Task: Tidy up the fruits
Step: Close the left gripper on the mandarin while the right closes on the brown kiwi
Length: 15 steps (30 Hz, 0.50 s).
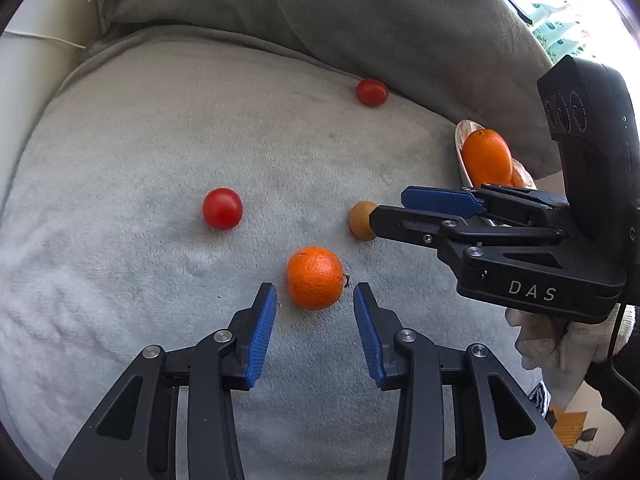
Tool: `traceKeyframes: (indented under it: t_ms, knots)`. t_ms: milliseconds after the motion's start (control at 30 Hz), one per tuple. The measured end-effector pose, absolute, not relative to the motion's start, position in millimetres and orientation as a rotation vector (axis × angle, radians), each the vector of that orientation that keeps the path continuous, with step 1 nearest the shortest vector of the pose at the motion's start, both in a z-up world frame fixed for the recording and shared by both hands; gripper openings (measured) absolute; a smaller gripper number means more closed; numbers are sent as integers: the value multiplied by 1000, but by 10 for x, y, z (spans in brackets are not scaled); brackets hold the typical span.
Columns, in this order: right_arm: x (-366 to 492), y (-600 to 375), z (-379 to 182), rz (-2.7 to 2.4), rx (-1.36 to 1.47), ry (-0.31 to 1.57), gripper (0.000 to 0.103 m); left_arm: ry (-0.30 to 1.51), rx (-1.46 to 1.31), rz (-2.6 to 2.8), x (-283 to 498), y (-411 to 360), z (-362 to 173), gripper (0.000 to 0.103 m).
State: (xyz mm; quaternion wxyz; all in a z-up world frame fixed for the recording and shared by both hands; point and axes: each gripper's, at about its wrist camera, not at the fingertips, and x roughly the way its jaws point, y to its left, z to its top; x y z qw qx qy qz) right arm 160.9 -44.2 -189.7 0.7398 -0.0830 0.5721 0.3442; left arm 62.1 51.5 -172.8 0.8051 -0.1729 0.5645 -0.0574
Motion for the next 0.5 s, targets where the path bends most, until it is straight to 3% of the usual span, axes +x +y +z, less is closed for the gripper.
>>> traceKeyframes:
  t_ms: [133,500]
  knots:
    - [1620,-372,-1961,759,-202,1269,44,1211,-369,-123,657,501,-1753,37]
    - [1613,-295,-2077,755,-238,1296,27,1226,-353,-118,748,435,-1832,30]
